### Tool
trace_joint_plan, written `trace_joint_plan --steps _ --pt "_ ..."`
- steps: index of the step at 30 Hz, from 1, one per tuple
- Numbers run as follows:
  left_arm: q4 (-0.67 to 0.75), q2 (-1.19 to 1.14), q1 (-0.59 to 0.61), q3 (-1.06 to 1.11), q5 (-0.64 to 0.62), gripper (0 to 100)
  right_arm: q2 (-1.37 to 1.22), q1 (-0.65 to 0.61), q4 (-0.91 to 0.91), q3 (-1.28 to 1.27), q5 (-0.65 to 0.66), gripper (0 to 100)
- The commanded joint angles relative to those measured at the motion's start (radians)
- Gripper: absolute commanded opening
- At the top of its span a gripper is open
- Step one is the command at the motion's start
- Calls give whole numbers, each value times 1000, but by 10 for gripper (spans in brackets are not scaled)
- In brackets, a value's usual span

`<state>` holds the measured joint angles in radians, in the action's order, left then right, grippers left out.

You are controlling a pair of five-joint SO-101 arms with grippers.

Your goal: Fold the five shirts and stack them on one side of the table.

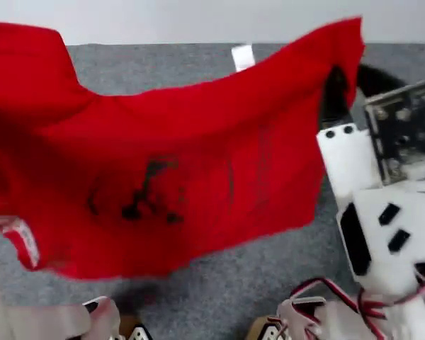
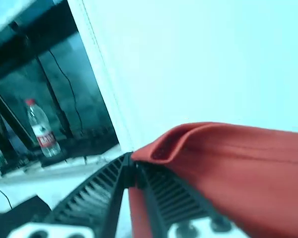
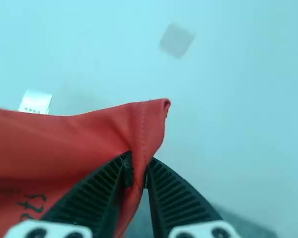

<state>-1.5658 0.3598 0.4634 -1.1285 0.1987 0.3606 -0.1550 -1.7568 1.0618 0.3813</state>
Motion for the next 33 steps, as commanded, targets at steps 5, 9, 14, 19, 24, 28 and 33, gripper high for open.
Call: trace_joint_plan --steps 5,9,14,19,24,28,33 --pt "183 -180 -31 341 5 5 1 16 54 -482 3 9" --pt "292 -325 -91 527 63 5 -45 18 245 -733 2 9" --pt "451 -522 -143 616 77 5 -113 18 558 -999 3 9" --pt "445 -624 -164 607 77 5 -191 19 745 -1155 6 9" --pt "269 -637 -212 605 78 6 -289 56 839 -1177 8 9" --pt "157 -652 -236 621 78 7 -357 102 934 -1175 8 9" --pt "141 -773 -302 641 78 29 -389 116 938 -1175 8 9"
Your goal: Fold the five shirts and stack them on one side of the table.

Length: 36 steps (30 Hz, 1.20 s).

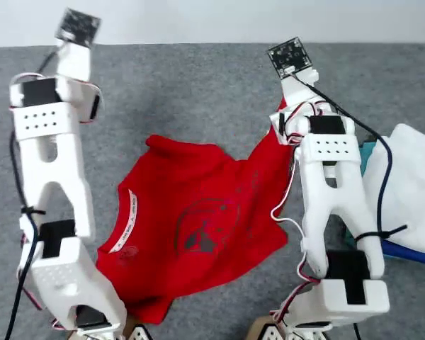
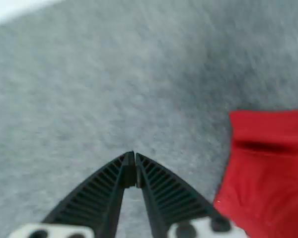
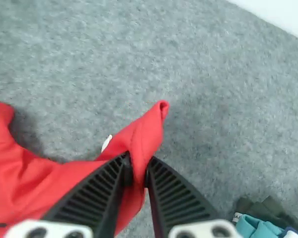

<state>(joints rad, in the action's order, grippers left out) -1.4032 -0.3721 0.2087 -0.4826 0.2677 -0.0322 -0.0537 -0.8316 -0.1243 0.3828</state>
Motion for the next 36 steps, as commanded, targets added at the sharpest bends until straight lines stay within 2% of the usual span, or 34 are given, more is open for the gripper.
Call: trace_joint_plan --steps 1,5,10,15,19,24,32,36 --pt "-35 -75 -71 -8 9 55 2 16 10 9 6 9" --pt "-57 -195 -153 -8 3 145 4 15 7 8 6 9" --pt "-52 -322 -219 -19 6 163 8 16 5 6 6 9" --pt "-89 -446 -235 -105 5 177 8 19 5 5 6 9" --pt "-196 -557 -239 -269 11 154 2 16 5 5 6 9" --pt "-348 -692 -238 -513 104 2 10 18 5 6 6 9" --pt "-348 -660 -158 -852 57 4 4 19 25 48 8 9" --pt "-350 -661 -103 -938 58 4 -28 16 87 58 8 9"
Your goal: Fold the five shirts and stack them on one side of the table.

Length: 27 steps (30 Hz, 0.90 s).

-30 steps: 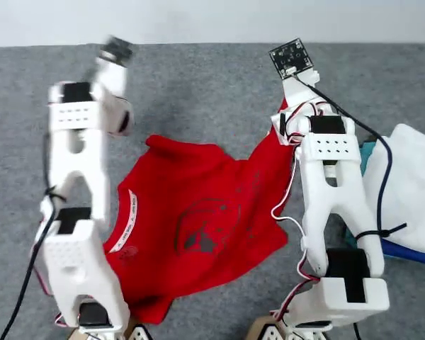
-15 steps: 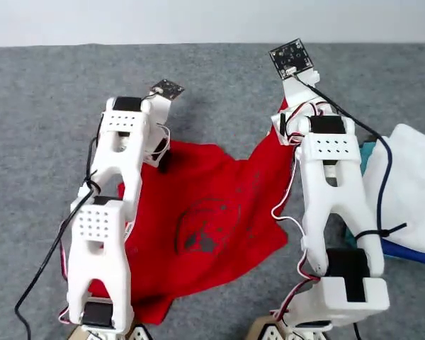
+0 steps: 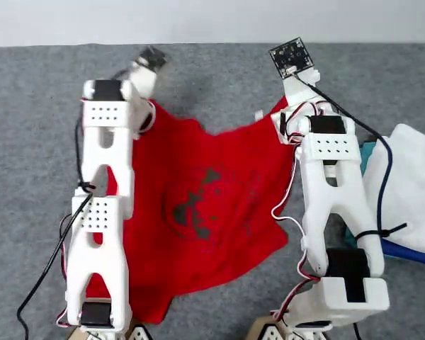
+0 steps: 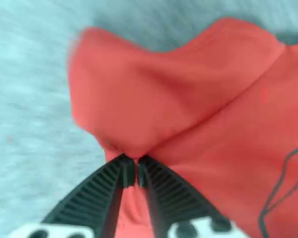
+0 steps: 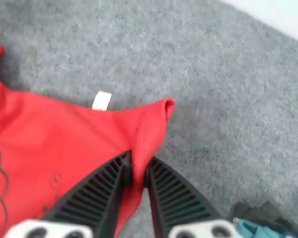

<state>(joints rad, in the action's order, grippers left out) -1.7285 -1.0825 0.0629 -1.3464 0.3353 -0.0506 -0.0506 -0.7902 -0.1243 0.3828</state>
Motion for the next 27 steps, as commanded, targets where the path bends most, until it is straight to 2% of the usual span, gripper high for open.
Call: trace_joint_plan --steps 1,13,16,19,22,24,27 --pt "-23 49 58 -77 -8 4 -25 13 59 60 8 9" --pt "20 -114 153 -81 -6 5 -285 10 232 61 8 10" --pt "-3 -124 163 -81 -5 5 -302 12 157 114 3 46" --pt "-15 -124 163 -81 -3 5 -300 13 -10 226 -21 193" --pt "-15 -126 160 -81 -3 5 -312 13 -160 374 -124 329" --pt "-11 -132 158 -81 -3 5 -337 7 -199 454 -152 345" --pt "-9 -133 157 -79 -3 5 -417 -21 -213 545 -157 318"
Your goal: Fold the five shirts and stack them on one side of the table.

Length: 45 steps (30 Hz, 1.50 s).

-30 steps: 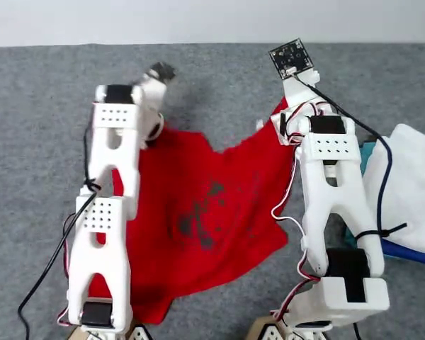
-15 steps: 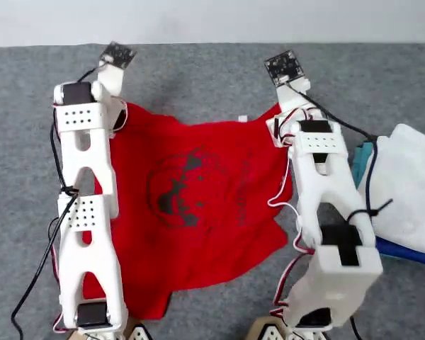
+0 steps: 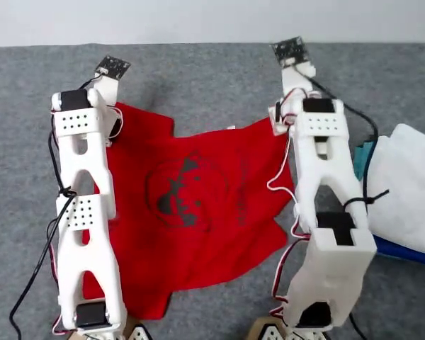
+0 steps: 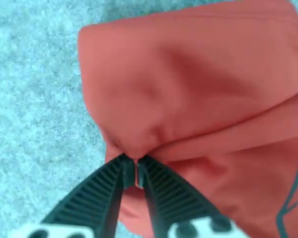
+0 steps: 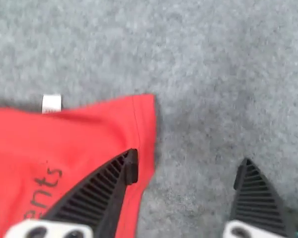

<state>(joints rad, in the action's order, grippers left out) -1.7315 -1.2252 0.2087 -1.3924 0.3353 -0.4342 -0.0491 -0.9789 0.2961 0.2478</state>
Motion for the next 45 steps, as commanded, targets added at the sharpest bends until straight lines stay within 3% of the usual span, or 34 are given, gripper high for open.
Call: trace_joint_plan --steps 1,11,19,23,26,33,40,45 --pt "-6 9 11 -33 -3 5 -68 -27 -19 147 -23 314" --pt "40 -20 17 -35 -2 5 -506 -76 -36 540 -28 311" --pt "57 -63 17 -50 -2 5 -816 -76 -223 899 -25 305" --pt "57 -66 17 -62 -2 5 -905 -70 -294 1071 -20 163" --pt "57 -66 17 -62 -2 5 -931 -68 -331 1171 -20 0" --pt "57 -57 11 -64 -6 5 -929 -76 -464 1392 48 8" --pt "-21 -66 8 -288 -9 5 -762 -71 -616 1382 58 8" --pt "-25 -3 18 -269 -9 5 -664 -79 -737 1384 60 8"
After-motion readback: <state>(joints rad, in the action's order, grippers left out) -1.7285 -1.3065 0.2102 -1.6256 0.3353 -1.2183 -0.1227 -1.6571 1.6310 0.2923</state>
